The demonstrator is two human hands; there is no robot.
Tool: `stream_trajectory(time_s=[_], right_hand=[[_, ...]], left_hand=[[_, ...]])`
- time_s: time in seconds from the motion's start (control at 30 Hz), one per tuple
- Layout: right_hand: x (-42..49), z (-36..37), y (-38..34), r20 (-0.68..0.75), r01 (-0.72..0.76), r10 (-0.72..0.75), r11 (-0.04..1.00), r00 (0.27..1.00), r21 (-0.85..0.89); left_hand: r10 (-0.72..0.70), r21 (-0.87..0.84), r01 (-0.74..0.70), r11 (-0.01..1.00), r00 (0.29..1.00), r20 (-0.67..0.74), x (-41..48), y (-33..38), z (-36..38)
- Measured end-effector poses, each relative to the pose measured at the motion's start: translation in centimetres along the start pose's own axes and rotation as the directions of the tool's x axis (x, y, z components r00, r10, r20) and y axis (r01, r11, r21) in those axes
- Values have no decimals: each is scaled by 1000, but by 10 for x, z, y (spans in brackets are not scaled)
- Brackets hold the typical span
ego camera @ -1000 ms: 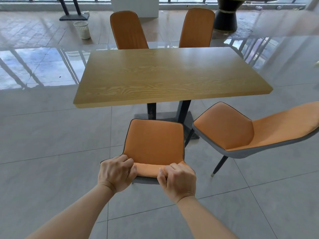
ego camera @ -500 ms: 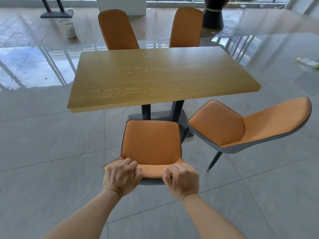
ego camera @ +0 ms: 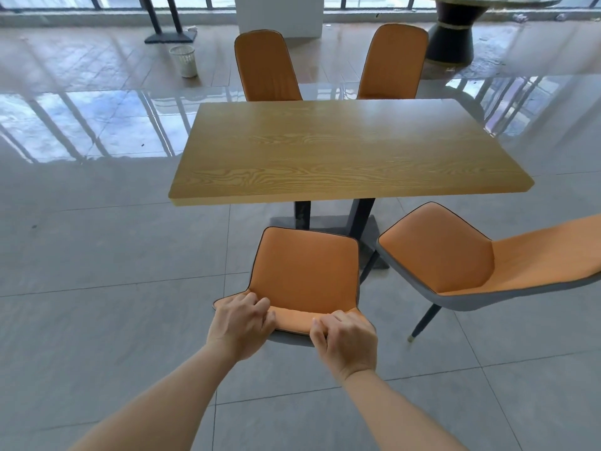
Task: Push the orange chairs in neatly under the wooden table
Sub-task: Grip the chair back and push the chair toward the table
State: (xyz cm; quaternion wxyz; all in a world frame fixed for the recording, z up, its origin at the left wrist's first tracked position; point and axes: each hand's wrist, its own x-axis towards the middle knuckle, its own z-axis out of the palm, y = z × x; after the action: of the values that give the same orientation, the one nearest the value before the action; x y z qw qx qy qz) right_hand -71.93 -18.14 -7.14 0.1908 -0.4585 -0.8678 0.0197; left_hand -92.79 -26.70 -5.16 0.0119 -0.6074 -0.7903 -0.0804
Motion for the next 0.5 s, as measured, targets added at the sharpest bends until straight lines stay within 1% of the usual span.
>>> stream_trajectory(time_s=[0.07,0.13,0.17,0.23,0.27,0.33,0.4,0.5], right_hand=[[0,-3,0,70,-23,23,1000,997,0],[1,-10,-4,151,-49,45,999,987,22],[2,-14,-5,206,-69,60,997,977,35],[5,-23,-6,328,-115,95,993,940,42],[7,-25,-5,379,-148,117,987,918,54],[14,-31,-4,452,-210,138,971,881,114],[17,-38,-5,455,-245,155,959,877,145],[23,-50,-15,388,-236,166,962,907,139]], left_hand=[[-68,-8,68,998,996,62,-4,6,-4],[-125,8,125,992,980,158,-7,11,-12],[-132,40,127,991,967,216,-9,14,-16],[-113,99,86,991,945,308,-13,17,-25],[-108,97,80,992,938,330,-15,17,-29],[-137,59,124,990,928,347,-21,15,-40],[-190,3,201,980,923,335,-30,7,-50],[-239,-41,263,964,924,297,-38,-13,-69]])
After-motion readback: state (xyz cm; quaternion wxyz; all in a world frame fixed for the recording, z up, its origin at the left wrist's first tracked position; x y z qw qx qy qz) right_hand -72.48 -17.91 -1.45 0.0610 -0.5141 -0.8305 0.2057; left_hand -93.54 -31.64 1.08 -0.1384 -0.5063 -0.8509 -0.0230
